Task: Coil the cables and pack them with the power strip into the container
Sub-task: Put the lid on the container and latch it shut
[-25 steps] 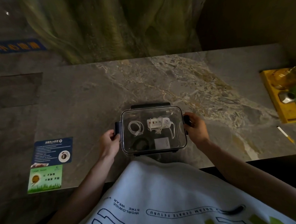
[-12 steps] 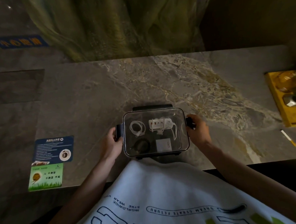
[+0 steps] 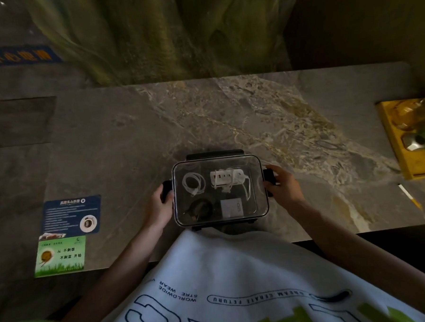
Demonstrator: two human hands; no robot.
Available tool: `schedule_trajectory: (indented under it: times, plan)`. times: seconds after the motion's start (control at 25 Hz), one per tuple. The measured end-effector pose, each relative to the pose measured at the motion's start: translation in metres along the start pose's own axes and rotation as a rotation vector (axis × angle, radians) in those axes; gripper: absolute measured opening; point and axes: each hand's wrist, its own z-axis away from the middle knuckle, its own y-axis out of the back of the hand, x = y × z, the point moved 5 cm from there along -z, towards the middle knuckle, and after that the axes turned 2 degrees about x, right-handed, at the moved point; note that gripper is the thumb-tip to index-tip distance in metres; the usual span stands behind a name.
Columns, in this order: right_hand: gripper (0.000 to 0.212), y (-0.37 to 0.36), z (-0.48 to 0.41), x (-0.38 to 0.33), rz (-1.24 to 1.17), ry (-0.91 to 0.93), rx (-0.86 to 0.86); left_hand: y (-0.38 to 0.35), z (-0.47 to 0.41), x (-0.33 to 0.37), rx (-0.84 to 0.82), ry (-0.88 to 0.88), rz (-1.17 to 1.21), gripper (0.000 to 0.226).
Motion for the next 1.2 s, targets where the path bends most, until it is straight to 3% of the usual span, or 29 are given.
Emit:
schedule_trajectory:
  times: [0.2, 0.36, 0.48, 0.72, 1.2]
  plan:
    - [0.050, -0.001, -0.002, 0.007, -0.090, -0.074, 0.006, 0.002, -0.002, -0.009, -0.054, 0.057, 0.184, 0.033]
    - [0.028, 0.004, 0.008, 0.004, 0.127, 0.038, 0.164, 0.005, 0.007, -0.006, 0.126, 0.040, 0.182, 0.043]
    - [0.014, -0.003, 0.012, -0.005, 0.209, 0.138, 0.143, 0.012, 0.017, 0.010, 0.262, -0.079, -0.016, 0.024]
    - [0.015, -0.005, 0.014, -0.008, 0.198, 0.138, 0.124, 0.002, 0.029, 0.033, 0.169, -0.135, -0.264, 0.017]
    - [0.015, -0.006, -0.005, -0.026, 0.189, 0.042, 0.148, -0.001, -0.014, 0.032, 0.179, 0.009, -0.100, 0.046]
